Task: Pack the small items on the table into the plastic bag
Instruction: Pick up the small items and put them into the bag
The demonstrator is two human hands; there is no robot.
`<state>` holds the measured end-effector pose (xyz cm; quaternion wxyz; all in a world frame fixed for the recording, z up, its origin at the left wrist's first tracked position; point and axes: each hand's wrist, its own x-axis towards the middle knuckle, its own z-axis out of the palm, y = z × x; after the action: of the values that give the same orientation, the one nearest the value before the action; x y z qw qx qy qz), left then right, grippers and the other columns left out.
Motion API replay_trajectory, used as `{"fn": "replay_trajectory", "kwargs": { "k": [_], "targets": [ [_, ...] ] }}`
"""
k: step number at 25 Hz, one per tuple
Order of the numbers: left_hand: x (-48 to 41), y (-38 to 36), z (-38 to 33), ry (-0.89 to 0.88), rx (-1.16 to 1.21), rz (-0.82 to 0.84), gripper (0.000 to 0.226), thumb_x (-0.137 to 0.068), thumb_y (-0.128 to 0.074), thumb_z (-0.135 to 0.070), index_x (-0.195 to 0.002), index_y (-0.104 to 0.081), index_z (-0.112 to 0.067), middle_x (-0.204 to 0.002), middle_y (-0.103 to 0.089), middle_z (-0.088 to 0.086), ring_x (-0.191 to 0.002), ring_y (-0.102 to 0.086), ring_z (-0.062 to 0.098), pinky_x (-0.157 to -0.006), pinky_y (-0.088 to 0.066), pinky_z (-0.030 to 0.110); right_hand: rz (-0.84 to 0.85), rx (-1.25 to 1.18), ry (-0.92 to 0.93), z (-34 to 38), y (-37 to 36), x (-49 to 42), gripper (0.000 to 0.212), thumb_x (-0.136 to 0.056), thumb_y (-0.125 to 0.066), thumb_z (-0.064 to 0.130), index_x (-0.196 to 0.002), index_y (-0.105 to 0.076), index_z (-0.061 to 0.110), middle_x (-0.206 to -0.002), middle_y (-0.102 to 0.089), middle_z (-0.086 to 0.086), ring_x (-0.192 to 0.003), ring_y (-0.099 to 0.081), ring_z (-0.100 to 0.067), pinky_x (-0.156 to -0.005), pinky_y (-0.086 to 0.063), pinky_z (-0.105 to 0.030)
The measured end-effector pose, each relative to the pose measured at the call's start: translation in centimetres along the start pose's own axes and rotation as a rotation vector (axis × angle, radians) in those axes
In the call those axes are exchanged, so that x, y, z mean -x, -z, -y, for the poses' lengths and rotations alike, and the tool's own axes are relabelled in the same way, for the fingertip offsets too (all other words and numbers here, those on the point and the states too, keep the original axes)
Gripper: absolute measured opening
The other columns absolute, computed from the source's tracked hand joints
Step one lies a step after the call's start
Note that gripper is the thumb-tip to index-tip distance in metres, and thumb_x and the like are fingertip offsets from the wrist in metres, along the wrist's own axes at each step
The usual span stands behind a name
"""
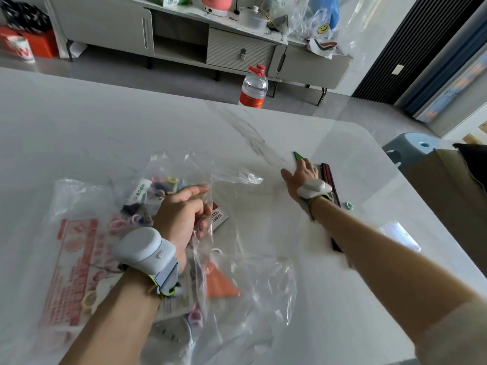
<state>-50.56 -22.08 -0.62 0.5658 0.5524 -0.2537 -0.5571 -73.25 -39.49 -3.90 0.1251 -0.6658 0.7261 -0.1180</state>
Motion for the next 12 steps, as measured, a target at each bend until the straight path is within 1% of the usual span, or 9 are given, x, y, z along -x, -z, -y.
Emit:
{"fn": "replay_trajectory", "kwargs": {
  "k": [1, 3, 5, 6, 7, 9, 10, 11, 12],
  "targets": [
    [-0.3, 0.0, 0.0, 0.0, -0.005, -0.003, 0.045, -0.078, -0.033, 0.012, -0.106, -0.062, -0.008, -0.058, -0.052, 0.006, -0.037, -0.036, 0.012, -0.035, -0.026, 0.016, 0.028, 0.112, 0.009, -0.2, 0.2, -1.8, 0.066, -0.096, -0.04, 0.046, -0.148, -0.022, 0.011, -0.155, -0.022, -0.009, -0.143, -0.019, -0.026, -0.115, -0.018, -0.038],
    [-0.9, 0.3, 0.1, -0.003, -0.025, -0.015, 0.045, -0.077, -0.034, 0.012, -0.103, -0.064, -0.01, -0.056, -0.054, 0.005, -0.038, -0.038, 0.014, -0.036, -0.028, 0.016, 0.105, 0.26, -0.052, -0.8, 0.3, -4.5, 0.069, -0.096, -0.034, 0.052, -0.148, -0.02, 0.01, -0.156, -0.02, -0.01, -0.145, -0.017, -0.024, -0.115, -0.016, -0.037],
    [-1.0, 0.4, 0.2, 0.002, -0.034, -0.025, 0.045, -0.077, -0.035, 0.012, -0.1, -0.065, -0.013, -0.056, -0.055, 0.004, -0.038, -0.039, 0.014, -0.036, -0.029, 0.016, 0.151, 0.286, -0.122, -1.3, 0.1, -5.8, 0.071, -0.095, -0.03, 0.055, -0.149, -0.018, 0.009, -0.156, -0.019, -0.01, -0.145, -0.017, -0.025, -0.114, -0.018, -0.038],
    [-1.0, 0.3, 0.1, 0.001, -0.034, -0.024, 0.045, -0.078, -0.035, 0.012, -0.099, -0.066, -0.013, -0.057, -0.056, 0.004, -0.038, -0.039, 0.014, -0.036, -0.029, 0.016, 0.145, 0.291, -0.12, -1.4, -0.4, -5.9, 0.069, -0.096, -0.029, 0.052, -0.149, -0.018, 0.009, -0.156, -0.019, -0.01, -0.145, -0.016, -0.025, -0.115, -0.018, -0.039],
    [-0.9, 0.2, 0.1, 0.001, -0.033, -0.019, 0.045, -0.078, -0.035, 0.012, -0.099, -0.065, -0.013, -0.058, -0.056, 0.005, -0.038, -0.039, 0.013, -0.036, -0.029, 0.015, 0.125, 0.282, -0.08, -1.5, -0.9, -5.9, 0.064, -0.098, -0.03, 0.046, -0.147, -0.022, 0.007, -0.155, -0.022, -0.011, -0.144, -0.018, -0.027, -0.115, -0.019, -0.04],
    [-1.1, 0.1, 0.2, 0.002, -0.036, -0.019, 0.045, -0.078, -0.035, 0.012, -0.1, -0.065, -0.013, -0.058, -0.056, 0.004, -0.038, -0.039, 0.013, -0.035, -0.028, 0.014, 0.054, 0.226, 0.004, -1.2, -1.2, -5.6, 0.046, -0.097, -0.04, 0.026, -0.138, -0.039, 0.005, -0.146, -0.035, -0.014, -0.137, -0.03, -0.031, -0.109, -0.027, -0.036],
    [-1.1, 0.1, 0.2, 0.0, -0.038, -0.018, 0.045, -0.077, -0.036, 0.012, -0.1, -0.065, -0.012, -0.057, -0.056, 0.004, -0.038, -0.039, 0.013, -0.035, -0.028, 0.014, 0.017, 0.196, 0.014, -0.8, -0.9, -5.3, 0.041, -0.095, -0.044, 0.019, -0.134, -0.045, 0.006, -0.142, -0.039, -0.014, -0.133, -0.035, -0.032, -0.105, -0.031, -0.034],
    [-1.1, 0.1, 0.2, -0.004, -0.034, -0.017, 0.045, -0.077, -0.036, 0.013, -0.1, -0.065, -0.012, -0.056, -0.056, 0.003, -0.038, -0.039, 0.013, -0.035, -0.028, 0.014, 0.0, 0.169, 0.001, -0.4, -0.5, -5.0, 0.04, -0.093, -0.047, 0.017, -0.132, -0.049, 0.007, -0.14, -0.041, -0.015, -0.13, -0.037, -0.033, -0.102, -0.034, -0.033],
    [-1.0, 0.1, 0.2, -0.007, -0.029, -0.016, 0.045, -0.077, -0.035, 0.013, -0.1, -0.065, -0.012, -0.056, -0.055, 0.002, -0.038, -0.038, 0.013, -0.035, -0.028, 0.015, 0.019, 0.152, -0.042, -0.3, 0.0, -4.8, 0.04, -0.092, -0.049, 0.019, -0.131, -0.049, 0.01, -0.138, -0.042, -0.014, -0.129, -0.039, -0.032, -0.1, -0.035, -0.032]
  ]
}}
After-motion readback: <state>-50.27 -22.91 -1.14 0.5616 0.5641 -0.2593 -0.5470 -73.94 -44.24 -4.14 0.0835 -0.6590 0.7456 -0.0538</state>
